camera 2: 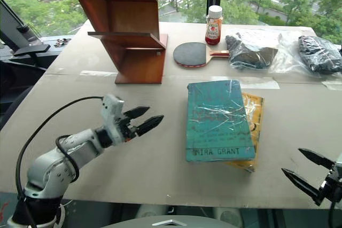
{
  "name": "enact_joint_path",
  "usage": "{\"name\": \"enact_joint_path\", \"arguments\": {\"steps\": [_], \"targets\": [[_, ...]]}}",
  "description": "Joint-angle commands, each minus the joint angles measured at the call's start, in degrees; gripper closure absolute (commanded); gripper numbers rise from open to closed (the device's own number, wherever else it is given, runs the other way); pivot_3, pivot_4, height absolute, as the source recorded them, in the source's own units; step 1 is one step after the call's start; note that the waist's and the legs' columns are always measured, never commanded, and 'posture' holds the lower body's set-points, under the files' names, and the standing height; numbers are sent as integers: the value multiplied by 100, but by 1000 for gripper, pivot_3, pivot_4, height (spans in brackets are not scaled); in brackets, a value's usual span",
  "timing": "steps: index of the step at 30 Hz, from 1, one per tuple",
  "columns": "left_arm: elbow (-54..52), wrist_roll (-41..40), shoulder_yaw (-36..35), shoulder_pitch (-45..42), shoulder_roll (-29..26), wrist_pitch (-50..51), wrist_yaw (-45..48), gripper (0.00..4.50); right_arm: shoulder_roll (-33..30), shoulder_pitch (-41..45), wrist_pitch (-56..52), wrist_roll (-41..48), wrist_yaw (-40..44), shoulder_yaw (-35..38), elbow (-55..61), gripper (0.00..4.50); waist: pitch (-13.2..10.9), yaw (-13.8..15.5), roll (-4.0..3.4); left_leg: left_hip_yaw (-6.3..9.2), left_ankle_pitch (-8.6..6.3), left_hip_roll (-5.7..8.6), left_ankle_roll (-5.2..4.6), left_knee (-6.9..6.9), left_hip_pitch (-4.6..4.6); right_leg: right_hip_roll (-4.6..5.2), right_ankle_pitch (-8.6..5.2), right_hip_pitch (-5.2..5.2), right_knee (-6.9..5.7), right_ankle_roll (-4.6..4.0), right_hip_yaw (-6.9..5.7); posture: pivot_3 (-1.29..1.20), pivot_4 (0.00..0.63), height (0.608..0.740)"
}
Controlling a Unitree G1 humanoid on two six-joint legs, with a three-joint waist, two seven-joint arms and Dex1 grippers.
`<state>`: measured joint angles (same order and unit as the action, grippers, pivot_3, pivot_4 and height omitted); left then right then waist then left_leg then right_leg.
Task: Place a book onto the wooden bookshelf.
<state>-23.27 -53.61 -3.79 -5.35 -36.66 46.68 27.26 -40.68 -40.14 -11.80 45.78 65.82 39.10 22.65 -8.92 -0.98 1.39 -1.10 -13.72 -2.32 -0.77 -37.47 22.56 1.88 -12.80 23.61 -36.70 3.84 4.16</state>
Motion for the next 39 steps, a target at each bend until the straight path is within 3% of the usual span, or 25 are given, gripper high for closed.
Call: {"name": "enact_joint_path", "arguments": {"steps": [1, 6, 10, 18, 19, 20, 25, 28, 30, 35, 38, 39], "targets": [[393, -999, 49, -473, 224, 1102, 5, 33, -51, -222, -522, 886, -173, 627, 902, 0, 1, 9, 10, 1, 0, -2, 0, 0, 0, -1, 0, -1, 0, 0, -1, 0, 150, 740], [1465, -1826, -24, -1257, 913, 2309, -713, 33, -54, -341, -838, 1161, -338, 898, 1429, 0, 1, 57, 23, 10, 0, 5, 0, -4, 6, 1, -1, -1, 2, 0, -6, 0, 150, 740], [2501, -2107, -201, -1804, 1637, 2820, -1391, 33, -42, -279, -886, 1125, -453, 956, 1579, 0, 1, 32, 30, 14, 0, 7, 0, -4, 17, 1, 0, -1, 8, -1, -7, 0, 150, 740], [3994, -2692, -685, -2475, 2545, 3698, -2070, 33, -38, -230, -907, 1123, -412, 1175, 1569, 0, 4, 39, 30, 20, 0, 13, 0, -4, 17, 3, 1, -3, 8, -2, -10, 0, 150, 740], [4044, -2711, -707, -2516, 2603, 3785, -2082, 420, -40, -216, -915, 1121, -418, 1187, 1565, 0, 4, 38, 30, 20, 0, 13, 0, -4, 17, 3, 1, -3, 9, -2, -10, 0, 150, 740], [4058, -2716, -713, -2542, 2638, 3863, -2080, 527, -43, -203, -926, 1127, -430, 1198, 1570, 0, 3, 38, 30, 20, 0, 13, 0, -4, 18, 3, 1, -3, 10, -3, -10, 0, 150, 740], [4103, -2784, -832, -2607, 2833, 4130, -2116, 2319, -68, -138, -997, 1189, -533, 1212, 1638, 0, 3, 38, 30, 22, 0, 13, 0, -4, 19, 4, 5, -3, 10, -10, -10, 0, 150, 740], [4060, -2795, -954, -2639, 2905, 4118, -2205, 3800, -93, -82, -1056, 1217, -608, 1200, 1690, 0, 3, 38, 31, 22, 0, 14, 0, -4, 20, 4, 6, -3, 12, -11, -10, 0, 150, 740], [3792, -2936, -1030, -2765, 2856, 4097, -2142, 4474, -141, 4, -1116, 1252, -686, 1179, 1709, 0, 2, 38, 31, 22, 0, 14, 0, -4, 20, 5, 6, -2, 12, -11, -10, 0, 150, 740], [2258, -2294, -695, -3481, 2362, 3333, -1166, 4474, -256, 360, -1216, 1288, -858, 1044, 1653, 0, -17, 36, 54, 24, 0, 14, 1, -4, 25, 4, 11, 2, 11, -20, -12, 0, 150, 740], [2287, -2550, -1022, -3894, 2459, 2942, -1078, 4474, -278, 708, -1234, 1352, -1034, 968, 1581, 0, -14, 52, 51, 25, 1, 16, 1, -4, 29, 6, 15, -1, 20, -26, -14, 0, 150, 740], [1967, -2070, -746, -3997, 2223, 2595, -678, 4474, -294, 884, -1253, 1399, -1137, 933, 1536, 0, -11, 55, 45, 25, 1, 17, 1, -4, 32, 6, 16, -2, 25, -26, -14, 0, 150, 740]]}}
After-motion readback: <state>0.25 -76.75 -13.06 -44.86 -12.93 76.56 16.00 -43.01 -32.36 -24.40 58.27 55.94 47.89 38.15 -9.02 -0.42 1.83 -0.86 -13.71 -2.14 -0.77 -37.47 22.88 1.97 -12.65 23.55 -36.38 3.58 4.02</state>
